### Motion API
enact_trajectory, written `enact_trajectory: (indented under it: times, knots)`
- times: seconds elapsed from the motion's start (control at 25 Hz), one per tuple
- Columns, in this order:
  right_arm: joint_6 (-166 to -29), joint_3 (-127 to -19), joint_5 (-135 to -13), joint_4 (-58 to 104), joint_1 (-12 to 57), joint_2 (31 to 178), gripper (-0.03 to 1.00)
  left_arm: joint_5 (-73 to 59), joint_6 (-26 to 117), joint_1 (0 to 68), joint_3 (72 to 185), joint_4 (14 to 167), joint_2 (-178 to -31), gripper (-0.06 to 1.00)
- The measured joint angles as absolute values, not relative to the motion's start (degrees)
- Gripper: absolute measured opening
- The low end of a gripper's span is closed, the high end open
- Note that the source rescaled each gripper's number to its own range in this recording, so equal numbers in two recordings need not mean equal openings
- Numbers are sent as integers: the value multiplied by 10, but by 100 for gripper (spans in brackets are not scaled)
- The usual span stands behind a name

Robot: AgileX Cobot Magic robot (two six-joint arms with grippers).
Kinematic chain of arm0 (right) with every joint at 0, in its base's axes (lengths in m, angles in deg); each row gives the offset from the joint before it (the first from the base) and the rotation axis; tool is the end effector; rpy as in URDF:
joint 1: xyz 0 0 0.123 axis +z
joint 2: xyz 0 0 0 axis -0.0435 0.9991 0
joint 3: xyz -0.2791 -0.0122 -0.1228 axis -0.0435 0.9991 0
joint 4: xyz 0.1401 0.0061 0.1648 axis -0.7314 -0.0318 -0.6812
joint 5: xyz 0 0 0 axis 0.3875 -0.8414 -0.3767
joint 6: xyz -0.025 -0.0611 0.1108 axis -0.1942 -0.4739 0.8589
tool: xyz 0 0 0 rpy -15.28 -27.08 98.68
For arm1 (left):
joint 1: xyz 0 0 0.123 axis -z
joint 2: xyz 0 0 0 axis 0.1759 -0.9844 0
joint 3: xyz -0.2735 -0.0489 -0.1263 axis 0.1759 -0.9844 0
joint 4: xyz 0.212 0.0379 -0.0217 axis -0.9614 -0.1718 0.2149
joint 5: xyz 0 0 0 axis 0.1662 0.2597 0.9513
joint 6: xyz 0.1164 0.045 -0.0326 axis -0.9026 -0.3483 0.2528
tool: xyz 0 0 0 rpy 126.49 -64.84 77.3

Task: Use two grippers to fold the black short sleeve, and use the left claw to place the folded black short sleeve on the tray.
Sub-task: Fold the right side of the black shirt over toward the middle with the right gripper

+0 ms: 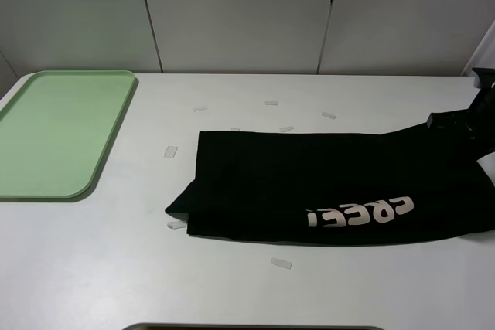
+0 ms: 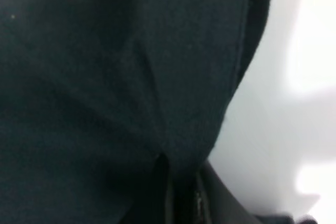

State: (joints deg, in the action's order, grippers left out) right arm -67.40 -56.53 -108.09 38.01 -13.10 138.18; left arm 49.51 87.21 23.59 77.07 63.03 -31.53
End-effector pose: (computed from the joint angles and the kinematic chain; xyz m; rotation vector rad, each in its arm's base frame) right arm 0.3201 -0.0710 0.1587 0.3408 2.9847 -0.1421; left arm -0.0168 0.0317 0.2427 0.0983 2.0212 0.0605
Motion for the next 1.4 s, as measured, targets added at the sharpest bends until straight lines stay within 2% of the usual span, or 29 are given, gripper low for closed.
enact_trajectory:
  times: [0.36, 0.84, 1.16, 1.4]
  knots:
    - [-666, -654, -1175, 404, -84, 1358, 0, 495, 872, 236, 771, 630, -315, 87]
    - [-615, -662, -1252, 366, 6, 1356, 0, 495, 872, 236, 771, 630, -315, 87]
    - [-605, -662, -1251, 275, 70, 1356, 0, 495, 872, 236, 771, 630, -315, 87]
    - [-605, -662, -1205, 222, 122, 1356, 0, 495, 872, 236, 771, 630, -315, 87]
